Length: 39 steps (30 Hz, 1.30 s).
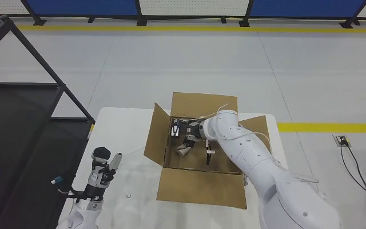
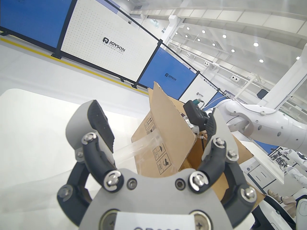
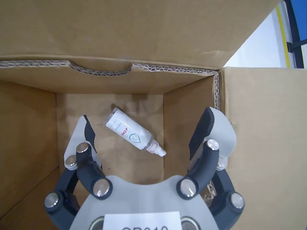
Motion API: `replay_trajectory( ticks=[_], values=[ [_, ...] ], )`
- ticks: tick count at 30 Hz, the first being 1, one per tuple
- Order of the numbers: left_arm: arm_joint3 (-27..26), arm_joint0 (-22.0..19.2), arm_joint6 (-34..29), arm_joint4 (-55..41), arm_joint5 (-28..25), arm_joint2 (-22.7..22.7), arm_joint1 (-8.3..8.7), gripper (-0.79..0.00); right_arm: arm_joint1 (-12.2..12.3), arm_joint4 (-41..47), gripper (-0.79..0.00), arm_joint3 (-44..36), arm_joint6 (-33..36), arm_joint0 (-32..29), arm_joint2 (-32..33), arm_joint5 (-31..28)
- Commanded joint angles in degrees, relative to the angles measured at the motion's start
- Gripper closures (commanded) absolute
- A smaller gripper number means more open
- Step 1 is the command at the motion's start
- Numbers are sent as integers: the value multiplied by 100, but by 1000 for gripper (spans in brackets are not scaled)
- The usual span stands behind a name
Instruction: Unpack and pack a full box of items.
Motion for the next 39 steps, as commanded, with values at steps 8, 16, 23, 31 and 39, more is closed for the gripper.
replay_trajectory(
  ticks=[8, 16, 23, 31, 39],
  values=[
    [28, -95, -13, 84, 112, 128, -11, -785, 211, -105, -785, -133, -975, -8, 2, -784],
    [28, -95, -13, 84, 112, 128, -11, -785, 224, 218, -785, -219, -829, -141, 147, -825],
    [28, -95, -13, 84, 112, 128, -11, -785, 271, 1482, -785, -476, -356, -545, 485, -871],
    [28, -95, -13, 84, 112, 128, -11, -785, 499, 4109, -785, -983, 994, -956, 855, -871],
    [28, -95, -13, 84, 112, 128, -11, -785, 659, 4899, -785, -1165, 1958, -918, 941, -871]
  ],
)
